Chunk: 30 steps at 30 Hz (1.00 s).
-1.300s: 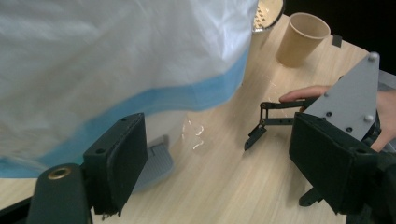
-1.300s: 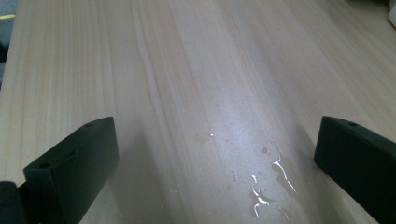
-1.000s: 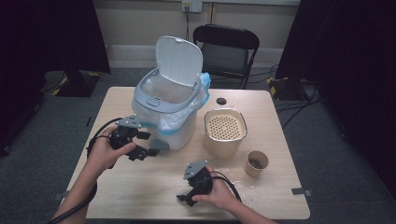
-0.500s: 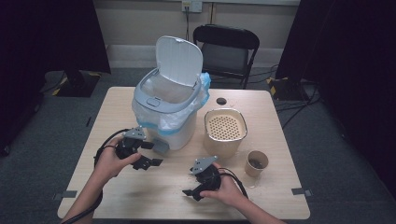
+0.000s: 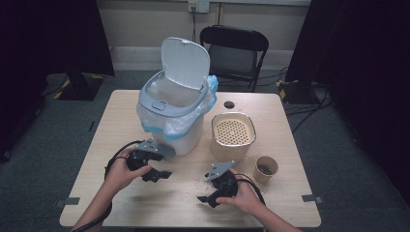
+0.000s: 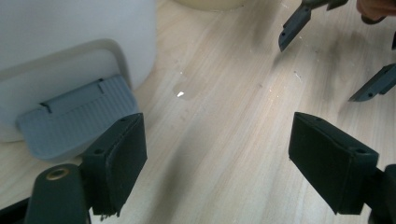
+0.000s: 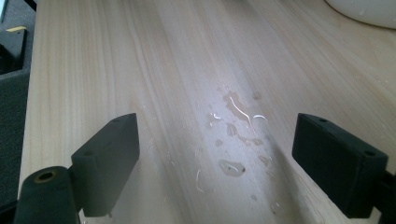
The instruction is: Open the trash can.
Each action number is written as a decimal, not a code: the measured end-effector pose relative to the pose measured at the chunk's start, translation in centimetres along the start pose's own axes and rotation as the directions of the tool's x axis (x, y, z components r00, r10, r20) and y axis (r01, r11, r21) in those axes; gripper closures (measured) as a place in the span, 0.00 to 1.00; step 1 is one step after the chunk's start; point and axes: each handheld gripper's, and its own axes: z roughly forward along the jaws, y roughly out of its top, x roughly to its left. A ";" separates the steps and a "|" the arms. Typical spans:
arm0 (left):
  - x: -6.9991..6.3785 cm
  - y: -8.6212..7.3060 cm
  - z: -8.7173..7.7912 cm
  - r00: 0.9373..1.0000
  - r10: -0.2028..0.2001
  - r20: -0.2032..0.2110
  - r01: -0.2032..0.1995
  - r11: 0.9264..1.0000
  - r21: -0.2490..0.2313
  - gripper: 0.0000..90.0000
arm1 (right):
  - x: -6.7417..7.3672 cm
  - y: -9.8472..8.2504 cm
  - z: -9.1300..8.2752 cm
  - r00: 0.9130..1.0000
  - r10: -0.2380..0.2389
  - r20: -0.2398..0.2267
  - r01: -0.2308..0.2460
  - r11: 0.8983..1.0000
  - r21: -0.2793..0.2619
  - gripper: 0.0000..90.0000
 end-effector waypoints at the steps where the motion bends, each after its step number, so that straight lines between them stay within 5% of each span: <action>1: 0.0 -0.1 0.1 1.000 0.004 -0.001 -0.004 1.000 0.008 0.21 | 0.0 -0.1 -0.1 1.000 0.005 0.000 -0.005 1.000 0.003 0.16; 11: -0.7 -1.3 2.2 0.999 0.025 0.030 -0.026 0.999 0.034 0.21 | -0.4 -0.6 -1.4 1.000 0.015 -0.001 -0.015 1.000 -0.006 0.16; 30: -1.2 -2.3 3.9 0.994 0.113 0.005 -0.114 0.992 0.054 0.20 | -1.1 -2.1 -3.8 0.999 0.048 0.016 -0.048 0.999 -0.015 0.16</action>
